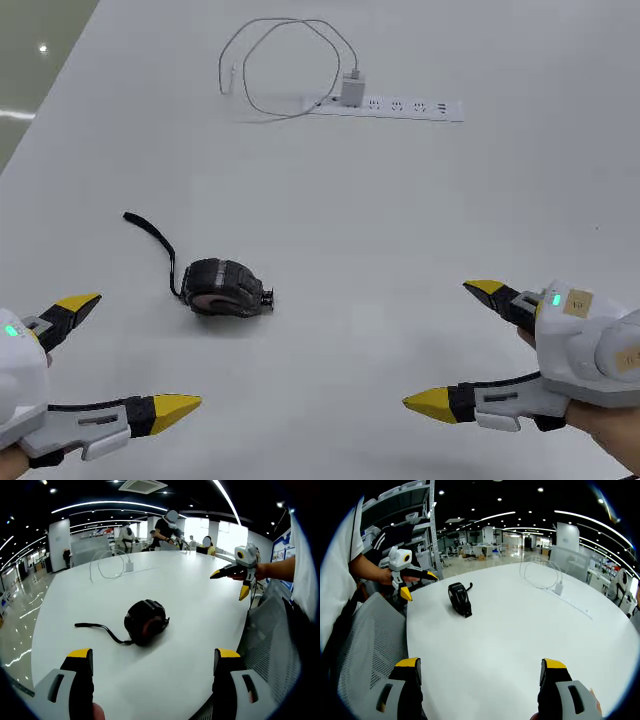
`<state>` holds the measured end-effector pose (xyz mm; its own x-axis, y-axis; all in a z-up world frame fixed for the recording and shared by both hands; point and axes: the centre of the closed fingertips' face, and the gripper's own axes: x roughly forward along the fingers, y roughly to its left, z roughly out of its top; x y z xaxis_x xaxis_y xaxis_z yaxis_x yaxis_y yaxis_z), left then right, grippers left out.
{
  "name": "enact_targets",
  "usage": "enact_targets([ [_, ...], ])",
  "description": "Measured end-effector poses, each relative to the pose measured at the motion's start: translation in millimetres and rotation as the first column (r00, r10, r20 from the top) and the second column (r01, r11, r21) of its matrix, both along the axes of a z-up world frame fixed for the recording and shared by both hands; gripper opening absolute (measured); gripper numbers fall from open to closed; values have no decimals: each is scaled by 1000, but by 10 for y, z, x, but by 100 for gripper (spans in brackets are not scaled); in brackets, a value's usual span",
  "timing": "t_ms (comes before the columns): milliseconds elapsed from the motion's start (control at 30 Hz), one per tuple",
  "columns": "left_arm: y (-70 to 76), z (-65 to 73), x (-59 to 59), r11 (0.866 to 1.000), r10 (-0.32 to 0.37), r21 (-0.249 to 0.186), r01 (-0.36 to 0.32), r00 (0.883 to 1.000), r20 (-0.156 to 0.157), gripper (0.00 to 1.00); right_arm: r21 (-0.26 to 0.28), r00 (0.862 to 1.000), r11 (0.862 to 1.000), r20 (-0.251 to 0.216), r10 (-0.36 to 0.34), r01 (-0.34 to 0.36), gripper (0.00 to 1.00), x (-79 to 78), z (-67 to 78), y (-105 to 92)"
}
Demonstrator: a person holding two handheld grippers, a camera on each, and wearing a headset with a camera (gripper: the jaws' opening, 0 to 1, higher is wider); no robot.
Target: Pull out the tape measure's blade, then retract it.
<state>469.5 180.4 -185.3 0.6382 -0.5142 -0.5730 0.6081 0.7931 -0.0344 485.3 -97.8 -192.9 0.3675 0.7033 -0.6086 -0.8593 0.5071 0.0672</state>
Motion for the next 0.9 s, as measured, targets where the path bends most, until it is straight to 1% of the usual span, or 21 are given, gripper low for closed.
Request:
enact_targets([
  [67, -7, -5, -12, 1000, -6, -4, 6, 1000, -5, 99, 0, 1000, 1000, -4, -4, 4, 99, -13, -8, -23],
  [133, 7, -16, -24, 1000, -6, 1, 6, 1000, -9, 99, 5, 1000, 1000, -7, -11, 11, 99, -26, -6, -52],
  [267, 50, -20, -32, 1000, 0, 0, 0, 1000, -11, 99, -5, 1000, 1000, -14, -18, 18, 99, -66, -30, -125],
  [333, 61, -40, -38, 1000, 5, -3, -5, 1000, -21, 99, -11, 1000, 1000, -19, -20, 20, 99, -85, -49, -151],
  [367, 63, -45, -40, 1000, 4, 0, -4, 1000, -21, 99, -12, 1000, 1000, -21, -21, 21, 99, -89, -55, -159],
  [433, 63, -58, -51, 1000, -3, 8, 3, 1000, -21, 99, -15, 1000, 1000, -21, -23, 22, 99, -97, -56, -171],
  [900, 68, -76, -71, 1000, -12, 8, 12, 999, -32, 99, -15, 999, 999, -26, -35, 34, 99, -116, -88, -194],
])
